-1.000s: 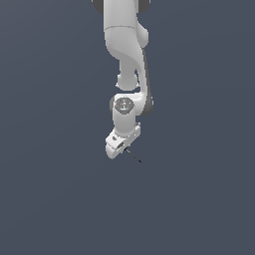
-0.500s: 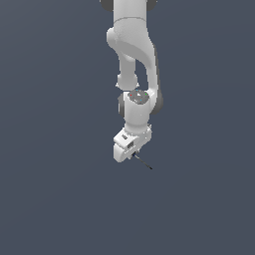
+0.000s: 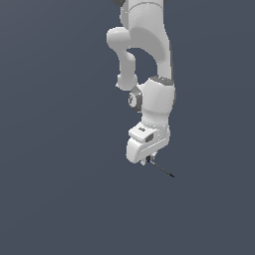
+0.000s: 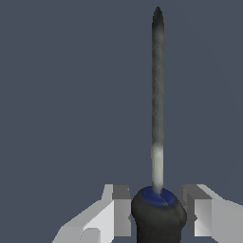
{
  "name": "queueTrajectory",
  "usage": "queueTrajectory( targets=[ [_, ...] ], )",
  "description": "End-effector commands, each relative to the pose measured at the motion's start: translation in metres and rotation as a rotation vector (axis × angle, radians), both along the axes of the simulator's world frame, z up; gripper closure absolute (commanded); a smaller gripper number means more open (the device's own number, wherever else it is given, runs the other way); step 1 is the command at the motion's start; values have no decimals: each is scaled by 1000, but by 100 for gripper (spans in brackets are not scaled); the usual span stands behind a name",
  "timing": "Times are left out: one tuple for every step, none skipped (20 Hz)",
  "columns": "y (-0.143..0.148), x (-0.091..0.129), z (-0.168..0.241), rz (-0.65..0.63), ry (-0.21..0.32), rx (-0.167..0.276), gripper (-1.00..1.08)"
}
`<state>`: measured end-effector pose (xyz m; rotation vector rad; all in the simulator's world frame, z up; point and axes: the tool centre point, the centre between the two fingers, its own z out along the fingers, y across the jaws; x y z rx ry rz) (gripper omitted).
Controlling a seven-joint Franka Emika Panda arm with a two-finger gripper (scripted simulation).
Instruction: Pick up the object and move it to a goal position.
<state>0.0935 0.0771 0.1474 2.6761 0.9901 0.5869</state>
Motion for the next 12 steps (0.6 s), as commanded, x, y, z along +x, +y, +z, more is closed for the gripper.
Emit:
queueTrajectory(
  targets=[
    [12, 12, 21, -13, -59, -6, 108],
    [16, 17, 28, -18, -80, -9, 108],
    [20, 21, 36, -23, -101, -12, 108],
    [24, 25, 43, -28, -122, -15, 108],
    [28, 29, 51, -33, -143, -18, 108],
    [32, 32, 58, -38, -163, -21, 108],
    [36, 35, 66, -43, -183, -23, 108],
    [40, 39, 74, -47, -203, -26, 108],
    [44, 42, 81, -52, -223, -29, 108],
    [48, 45, 88, -57, -243, -32, 108],
    [52, 47, 96, -62, -262, -35, 108],
    [55, 50, 103, -66, -281, -38, 108]
  ],
)
